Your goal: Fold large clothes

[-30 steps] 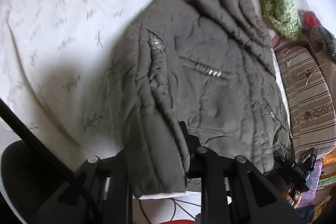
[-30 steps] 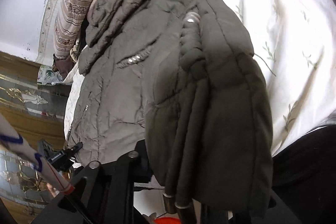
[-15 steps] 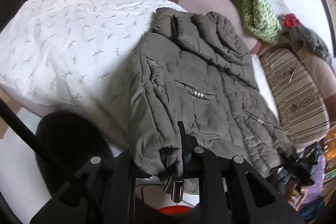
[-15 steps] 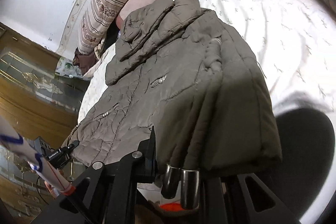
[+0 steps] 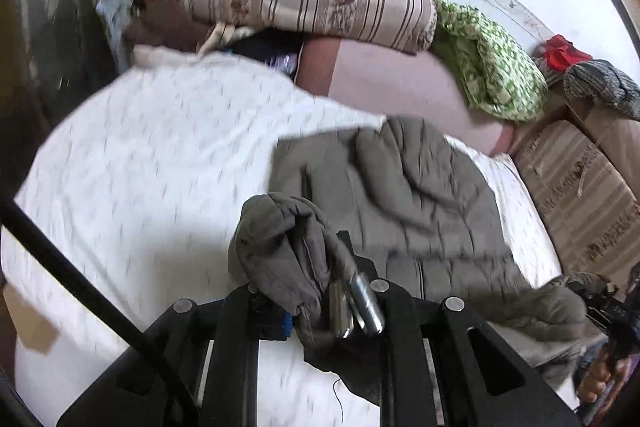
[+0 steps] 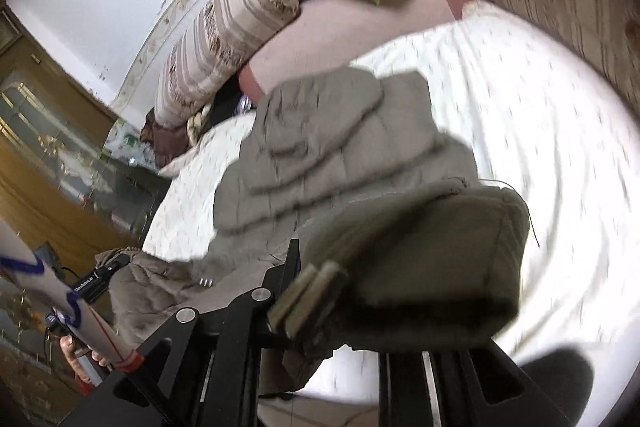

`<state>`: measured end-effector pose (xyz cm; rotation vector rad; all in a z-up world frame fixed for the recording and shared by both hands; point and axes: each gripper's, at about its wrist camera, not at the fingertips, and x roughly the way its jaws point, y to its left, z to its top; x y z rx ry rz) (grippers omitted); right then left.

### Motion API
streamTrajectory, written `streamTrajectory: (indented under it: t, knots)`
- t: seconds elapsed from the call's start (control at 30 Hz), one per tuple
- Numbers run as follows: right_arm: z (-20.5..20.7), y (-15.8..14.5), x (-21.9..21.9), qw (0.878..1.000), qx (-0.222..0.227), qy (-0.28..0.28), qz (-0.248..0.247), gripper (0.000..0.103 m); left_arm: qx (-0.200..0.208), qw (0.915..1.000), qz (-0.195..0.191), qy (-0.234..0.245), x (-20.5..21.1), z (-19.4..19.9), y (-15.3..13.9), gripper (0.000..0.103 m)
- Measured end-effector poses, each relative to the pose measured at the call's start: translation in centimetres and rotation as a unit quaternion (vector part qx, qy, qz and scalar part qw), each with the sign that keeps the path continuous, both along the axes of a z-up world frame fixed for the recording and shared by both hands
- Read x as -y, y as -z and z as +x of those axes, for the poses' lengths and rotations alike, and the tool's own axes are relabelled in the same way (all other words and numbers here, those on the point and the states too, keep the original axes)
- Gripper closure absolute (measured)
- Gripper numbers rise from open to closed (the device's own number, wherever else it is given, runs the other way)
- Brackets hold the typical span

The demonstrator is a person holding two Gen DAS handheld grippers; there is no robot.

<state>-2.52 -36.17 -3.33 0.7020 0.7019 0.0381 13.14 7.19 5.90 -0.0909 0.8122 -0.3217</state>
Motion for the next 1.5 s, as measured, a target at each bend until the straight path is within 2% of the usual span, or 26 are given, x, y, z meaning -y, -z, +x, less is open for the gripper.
streamTrajectory:
  t: [0.13, 0.27, 0.37, 0.47, 0.57, 0.77, 0.83, 0.87, 0.9, 0.93, 1.0, 1.07, 1.1, 1.17, 1.23, 1.3, 1.4, 1.5]
  knots:
    - [4.7, -2.0, 2.0, 1.000, 0.016, 0.011, -0.005, 0.085, 0.004, 0.9995, 0.017, -0.025, 3.6, 7.3, -1.0, 0.086]
    - [11.0, -3.7, 3.8, 1.000, 0.019, 0.016, -0.016, 0.085, -0.018, 0.9983, 0.026, -0.050, 6.1, 14.2, -0.2, 0.086]
    - [15.8, -3.4, 5.3, 1.000, 0.004, 0.022, -0.015, 0.085, -0.041, 0.9960, 0.040, -0.068, 7.9, 19.7, 1.3, 0.086]
    - [21.4, -1.5, 6.9, 0.999, -0.023, 0.029, -0.020, 0.085, -0.064, 0.9925, 0.062, -0.083, 10.0, 25.1, 3.6, 0.086]
    - [26.1, 1.0, 8.3, 0.998, -0.050, 0.042, -0.025, 0.084, -0.083, 0.9893, 0.079, -0.090, 11.4, 28.6, 6.1, 0.086]
    - [31.8, 5.6, 10.7, 0.995, -0.077, 0.069, 0.009, 0.080, -0.123, 0.9820, 0.096, -0.107, 14.0, 34.8, 11.5, 0.082]
    - [32.7, 6.7, 11.6, 0.994, -0.075, 0.076, 0.038, 0.076, -0.146, 0.9805, 0.075, -0.108, 13.7, 35.7, 12.3, 0.078]
    - [32.8, 6.9, 11.9, 0.993, -0.070, 0.078, 0.050, 0.070, -0.152, 0.9805, 0.062, -0.107, 13.4, 36.0, 12.4, 0.075]
    - [32.9, 7.0, 12.3, 0.992, -0.063, 0.080, 0.068, 0.067, -0.159, 0.9815, 0.034, -0.102, 12.8, 36.1, 12.2, 0.068]
    - [32.7, 6.9, 12.7, 0.992, -0.052, 0.083, 0.085, 0.058, -0.159, 0.9831, 0.001, -0.091, 12.1, 35.8, 11.6, 0.057]
    - [32.0, 6.2, 13.0, 0.991, -0.035, 0.091, 0.094, 0.047, -0.147, 0.9853, -0.050, -0.071, 11.0, 34.5, 10.0, 0.048]
    - [31.3, 5.0, 12.6, 0.993, -0.018, 0.087, 0.083, 0.021, -0.133, 0.9865, -0.079, -0.054, 10.3, 33.1, 8.2, 0.046]
    - [30.8, 4.1, 12.3, 0.994, -0.005, 0.088, 0.066, 0.017, -0.128, 0.9873, -0.082, -0.046, 10.4, 32.5, 7.4, 0.045]
    - [29.6, 1.9, 11.2, 0.996, 0.014, 0.086, 0.017, 0.015, -0.111, 0.9903, -0.074, -0.038, 10.9, 31.0, 5.8, 0.042]
    - [28.8, 0.0, 9.6, 0.996, 0.022, 0.076, -0.039, 0.015, -0.091, 0.9949, -0.039, -0.019, 13.0, 28.9, 4.6, 0.039]
    - [28.6, -0.9, 7.3, 0.993, 0.014, 0.065, -0.102, 0.015, -0.078, 0.9969, -0.002, 0.004, 15.8, 27.4, 4.7, 0.039]
    - [29.1, 0.3, 3.9, 0.986, -0.014, 0.032, -0.162, 0.016, -0.070, 0.9959, 0.041, 0.039, 20.2, 25.4, 6.1, 0.039]
    - [29.9, 2.6, 1.6, 0.972, -0.043, 0.024, -0.232, 0.017, -0.069, 0.9922, 0.077, 0.069, 24.4, 24.4, 8.6, 0.039]
